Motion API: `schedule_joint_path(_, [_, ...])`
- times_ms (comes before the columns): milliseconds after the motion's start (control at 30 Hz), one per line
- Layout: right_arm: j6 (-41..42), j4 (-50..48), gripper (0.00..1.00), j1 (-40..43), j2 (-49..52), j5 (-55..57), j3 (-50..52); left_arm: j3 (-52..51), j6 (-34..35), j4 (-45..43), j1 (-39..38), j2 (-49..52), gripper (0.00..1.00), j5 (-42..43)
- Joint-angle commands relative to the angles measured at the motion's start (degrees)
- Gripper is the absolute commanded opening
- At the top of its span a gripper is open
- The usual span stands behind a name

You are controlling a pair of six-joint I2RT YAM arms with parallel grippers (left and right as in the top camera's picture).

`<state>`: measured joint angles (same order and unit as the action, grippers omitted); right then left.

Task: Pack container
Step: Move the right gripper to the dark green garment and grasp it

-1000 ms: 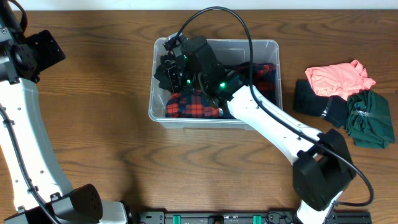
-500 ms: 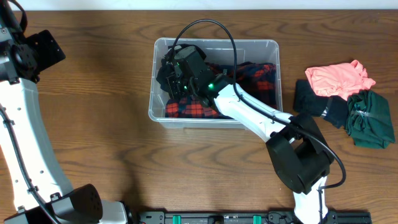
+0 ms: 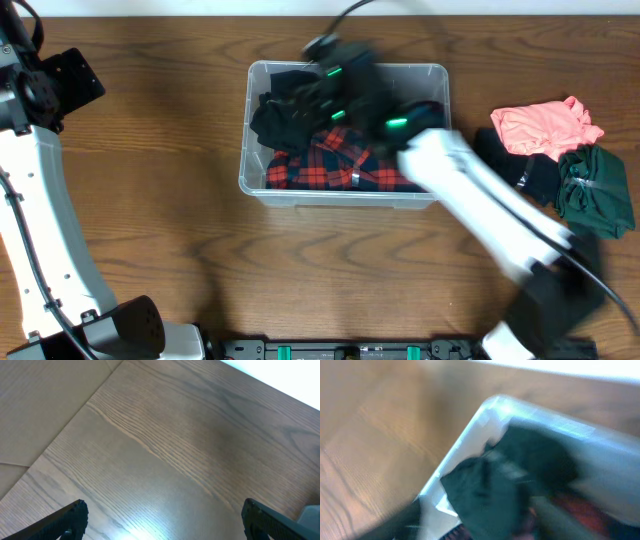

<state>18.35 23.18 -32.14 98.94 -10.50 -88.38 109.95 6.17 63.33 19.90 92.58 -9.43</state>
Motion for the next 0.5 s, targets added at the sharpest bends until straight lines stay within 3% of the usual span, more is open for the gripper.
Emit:
schedule_joint_path(0, [-0.42,4.90,0.99,8.02,-9.05,0.87,-0.48,-0.22,0.50,0.28,0.28,-0.15,0.98,-0.48])
schedule_joint_path(300, [0.46,29.35,0.99,39.98,-18.69,1.27,-0.44,-0.22,0.50,0.28,0.28,-0.15,0.98,-0.48])
schedule_joint_path(467, [0.94,34.51,0.99,54.07,-18.12,0.96,1.20,-0.22,0.50,0.28,0.28,-0.15,0.98,-0.46])
